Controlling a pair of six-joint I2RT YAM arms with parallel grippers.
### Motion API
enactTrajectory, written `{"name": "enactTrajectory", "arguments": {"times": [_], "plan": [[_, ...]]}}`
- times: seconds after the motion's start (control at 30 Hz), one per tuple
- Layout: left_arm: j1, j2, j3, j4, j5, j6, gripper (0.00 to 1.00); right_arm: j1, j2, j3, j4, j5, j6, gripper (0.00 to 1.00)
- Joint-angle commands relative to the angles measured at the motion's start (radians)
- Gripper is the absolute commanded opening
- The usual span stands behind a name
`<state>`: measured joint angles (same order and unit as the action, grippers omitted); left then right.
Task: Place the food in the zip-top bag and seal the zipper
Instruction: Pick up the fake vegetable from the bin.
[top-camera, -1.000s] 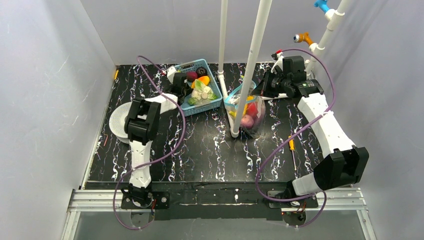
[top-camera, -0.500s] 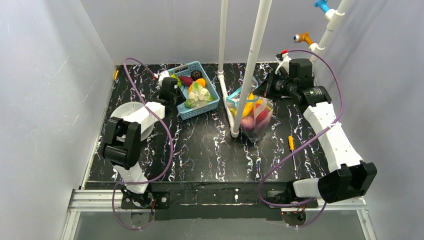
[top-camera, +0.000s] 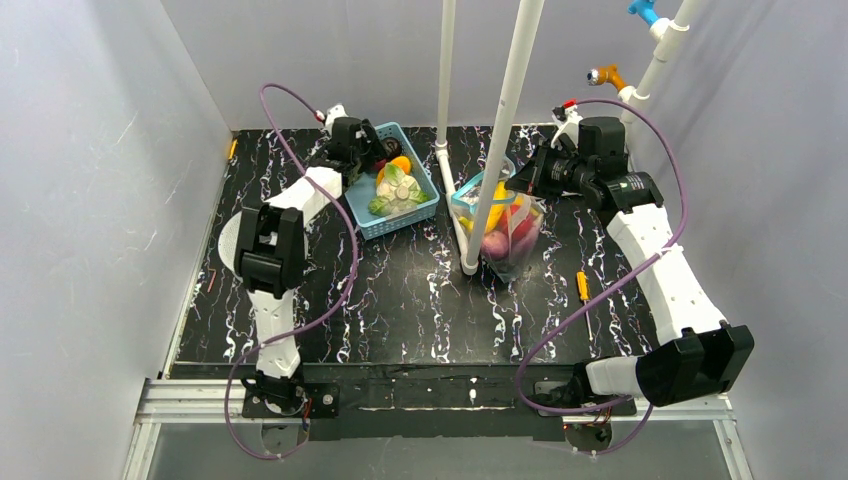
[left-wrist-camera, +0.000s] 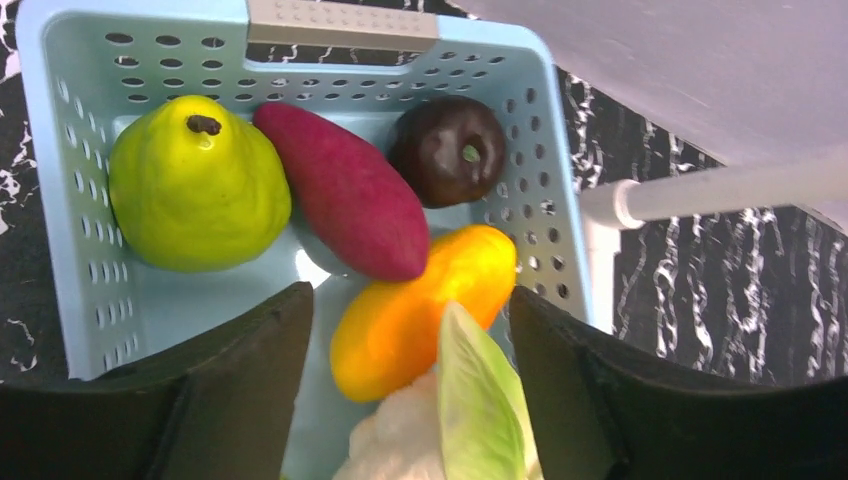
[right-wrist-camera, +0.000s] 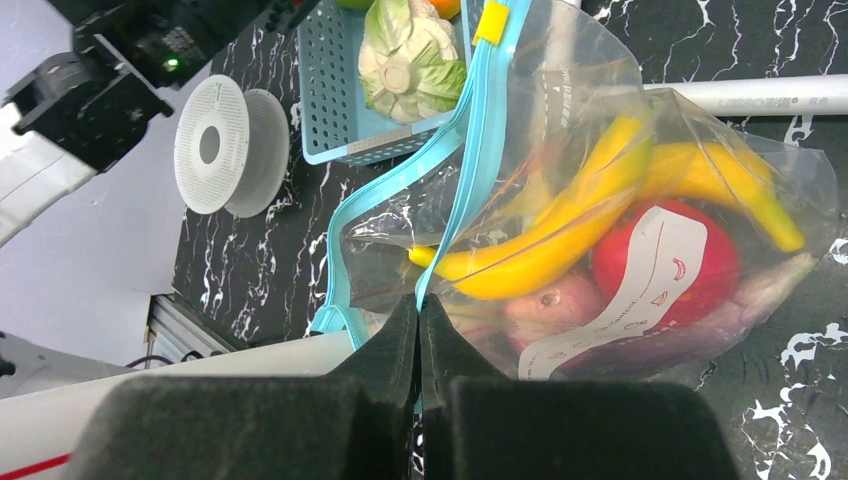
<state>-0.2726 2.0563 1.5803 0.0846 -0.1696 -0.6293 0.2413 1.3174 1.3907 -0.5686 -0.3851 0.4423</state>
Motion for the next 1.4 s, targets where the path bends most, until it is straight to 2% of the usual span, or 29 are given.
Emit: {"name": "enactTrajectory", "arguments": {"times": [0.0,0.17,0.3,0.4,0.5,0.57,0.73,0.83,0.93,1.07,1.2,1.27,1.37], "plan": [[0.004,0.044,0.035,0.05,-0.097,-0.099,0.76,-0.005,-0.003,0.018,0.036,-0.026,0.003,0.01],[0.003,0.098,0.031,0.082,-0.143,-0.29,0.76,-0.005,0.019,0.027,0.033,-0.03,0.002,0.01],[0.004,0.162,0.018,0.157,-0.162,-0.423,0.71,-0.005,0.041,0.035,0.034,-0.05,0.007,0.01],[0.002,0.2,0.04,0.177,-0.178,-0.46,0.69,-0.005,0.046,0.038,0.034,-0.055,0.009,0.01],[0.002,0.22,0.054,0.216,-0.205,-0.467,0.62,-0.005,0.047,0.038,0.032,-0.05,0.009,0.01],[0.001,0.225,0.057,0.248,-0.213,-0.451,0.52,-0.004,0.05,0.04,0.029,-0.049,0.006,0.01],[0.002,0.157,0.002,0.304,-0.191,-0.361,0.17,-0.005,0.052,0.039,0.029,-0.048,0.005,0.01],[0.002,0.071,-0.079,0.319,-0.155,-0.303,0.08,-0.005,0.048,0.03,0.039,-0.048,0.005,0.01],[0.002,-0.032,-0.155,0.302,-0.101,-0.231,0.01,-0.005,0.047,0.018,0.047,-0.054,0.007,0.01],[0.001,-0.178,-0.243,0.258,-0.023,-0.132,0.0,-0.005,0.034,-0.003,0.068,-0.063,0.017,0.01],[0.003,-0.317,-0.289,0.175,0.114,-0.069,0.0,-0.005,0.01,-0.028,0.087,-0.053,0.021,0.01],[0.007,-0.366,-0.275,0.083,0.243,-0.052,0.0,-0.005,0.006,-0.033,0.092,-0.048,0.023,0.01],[0.011,-0.407,-0.239,-0.02,0.531,-0.006,0.0,-0.004,0.006,-0.038,0.1,-0.05,0.028,0.01]]}}
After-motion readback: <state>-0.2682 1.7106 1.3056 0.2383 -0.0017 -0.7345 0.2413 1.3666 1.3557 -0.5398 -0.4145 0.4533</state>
